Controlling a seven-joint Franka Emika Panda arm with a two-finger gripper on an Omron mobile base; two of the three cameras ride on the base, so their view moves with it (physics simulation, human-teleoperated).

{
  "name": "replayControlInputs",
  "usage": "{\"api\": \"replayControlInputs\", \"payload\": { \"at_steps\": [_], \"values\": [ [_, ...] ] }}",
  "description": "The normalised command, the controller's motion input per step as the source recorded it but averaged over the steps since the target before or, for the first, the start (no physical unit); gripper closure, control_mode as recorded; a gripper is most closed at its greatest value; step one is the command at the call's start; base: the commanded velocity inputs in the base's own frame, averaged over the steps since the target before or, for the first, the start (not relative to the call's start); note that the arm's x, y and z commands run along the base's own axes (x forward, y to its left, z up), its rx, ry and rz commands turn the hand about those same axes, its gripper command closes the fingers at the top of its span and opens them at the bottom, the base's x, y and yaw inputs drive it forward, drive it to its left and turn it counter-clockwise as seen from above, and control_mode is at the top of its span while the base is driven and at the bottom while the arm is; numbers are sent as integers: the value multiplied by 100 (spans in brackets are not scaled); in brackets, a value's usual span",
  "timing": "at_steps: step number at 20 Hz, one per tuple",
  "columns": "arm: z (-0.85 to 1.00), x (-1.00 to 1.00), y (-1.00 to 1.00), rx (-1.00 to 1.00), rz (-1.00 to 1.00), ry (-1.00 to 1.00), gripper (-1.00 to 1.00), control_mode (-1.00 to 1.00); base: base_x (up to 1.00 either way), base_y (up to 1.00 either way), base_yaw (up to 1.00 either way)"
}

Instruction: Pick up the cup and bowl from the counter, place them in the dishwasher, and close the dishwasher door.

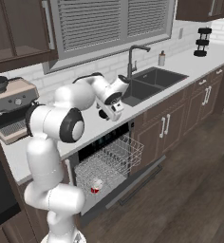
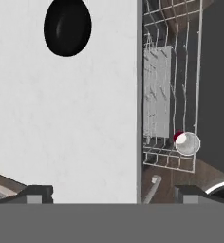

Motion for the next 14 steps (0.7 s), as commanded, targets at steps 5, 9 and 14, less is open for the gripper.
{"api": "replayControlInputs", "payload": {
  "at_steps": [5,9,14],
  "values": [
    [-59,77,0,0,0,4,-100,-100,0,0,0],
    [-58,53,0,0,0,1,-100,-100,0,0,0],
    [-29,51,1,0,0,0,-100,-100,0,0,0]
  ]
}}
